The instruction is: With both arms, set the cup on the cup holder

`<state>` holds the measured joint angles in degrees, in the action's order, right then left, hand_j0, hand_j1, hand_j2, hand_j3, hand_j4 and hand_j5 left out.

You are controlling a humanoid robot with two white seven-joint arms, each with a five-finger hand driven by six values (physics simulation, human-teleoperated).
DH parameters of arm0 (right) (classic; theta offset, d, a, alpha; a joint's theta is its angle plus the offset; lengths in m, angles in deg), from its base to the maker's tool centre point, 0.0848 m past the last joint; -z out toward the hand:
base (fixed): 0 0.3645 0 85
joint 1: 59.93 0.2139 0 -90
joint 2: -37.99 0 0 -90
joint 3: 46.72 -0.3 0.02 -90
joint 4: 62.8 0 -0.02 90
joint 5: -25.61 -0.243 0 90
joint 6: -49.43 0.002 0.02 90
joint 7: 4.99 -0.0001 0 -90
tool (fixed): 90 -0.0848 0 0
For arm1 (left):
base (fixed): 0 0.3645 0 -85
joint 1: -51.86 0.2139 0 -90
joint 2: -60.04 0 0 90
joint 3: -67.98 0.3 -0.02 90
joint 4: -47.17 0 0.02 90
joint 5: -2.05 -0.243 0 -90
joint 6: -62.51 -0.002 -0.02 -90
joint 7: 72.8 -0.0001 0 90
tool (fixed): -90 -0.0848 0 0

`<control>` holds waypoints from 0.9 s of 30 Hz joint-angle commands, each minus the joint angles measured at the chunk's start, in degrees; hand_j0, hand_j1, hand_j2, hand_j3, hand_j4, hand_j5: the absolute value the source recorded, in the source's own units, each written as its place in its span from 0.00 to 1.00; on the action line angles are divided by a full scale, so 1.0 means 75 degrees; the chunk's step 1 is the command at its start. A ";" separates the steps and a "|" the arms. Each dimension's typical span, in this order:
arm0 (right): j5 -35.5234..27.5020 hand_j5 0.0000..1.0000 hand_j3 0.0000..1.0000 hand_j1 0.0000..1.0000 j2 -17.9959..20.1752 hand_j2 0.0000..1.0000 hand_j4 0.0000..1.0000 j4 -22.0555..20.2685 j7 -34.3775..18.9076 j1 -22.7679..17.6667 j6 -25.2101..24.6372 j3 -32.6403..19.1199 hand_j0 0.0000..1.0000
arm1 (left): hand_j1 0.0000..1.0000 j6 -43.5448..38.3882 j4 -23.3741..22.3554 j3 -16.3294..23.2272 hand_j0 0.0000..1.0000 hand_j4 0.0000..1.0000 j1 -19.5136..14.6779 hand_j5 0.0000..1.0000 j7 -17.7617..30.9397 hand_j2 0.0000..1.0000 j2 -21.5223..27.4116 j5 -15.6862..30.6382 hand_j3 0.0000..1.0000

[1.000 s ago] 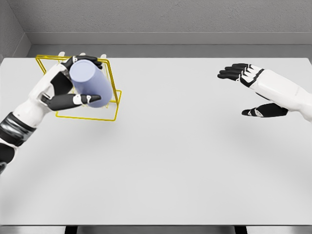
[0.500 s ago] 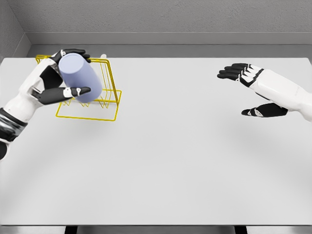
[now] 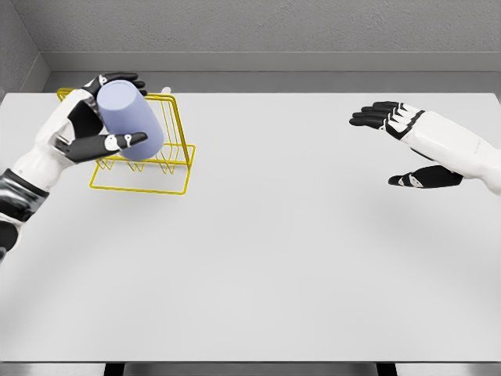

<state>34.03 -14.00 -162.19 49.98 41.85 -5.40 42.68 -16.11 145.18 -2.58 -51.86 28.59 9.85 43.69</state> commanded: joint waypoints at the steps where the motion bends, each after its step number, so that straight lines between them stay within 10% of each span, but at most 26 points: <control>1: -0.0056 1.00 1.00 1.00 0.0006 1.00 1.00 -0.0002 0.0004 0.0000 -0.0023 -0.0001 1.00 | 0.73 -0.0005 -0.0002 0.0022 0.73 0.73 -0.0012 0.73 0.0005 0.73 -0.0035 0.0015 0.73; 7: -0.0056 1.00 1.00 1.00 0.0006 1.00 1.00 0.0033 0.0004 0.0000 -0.0023 -0.0001 1.00 | 0.77 -0.0169 -0.0002 0.0034 0.77 0.77 -0.0082 0.77 0.0005 0.77 -0.0117 0.0003 0.77; 11: -0.0056 1.00 1.00 1.00 0.0006 1.00 1.00 0.0045 0.0004 0.0000 -0.0023 -0.0001 1.00 | 1.00 -0.0474 0.0010 0.0045 1.00 1.00 -0.0187 1.00 0.0017 1.00 -0.0128 -0.0056 1.00; 27: -0.0056 1.00 1.00 1.00 0.0006 1.00 1.00 0.0045 0.0004 0.0000 -0.0023 -0.0001 1.00 | 0.95 -0.0533 0.0127 0.0034 0.95 0.95 -0.0223 0.95 0.0006 0.95 -0.0128 -0.0044 0.95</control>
<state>34.03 -14.00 -161.83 49.98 41.85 -5.40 42.67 -20.19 145.92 -2.29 -53.53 28.68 8.84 43.09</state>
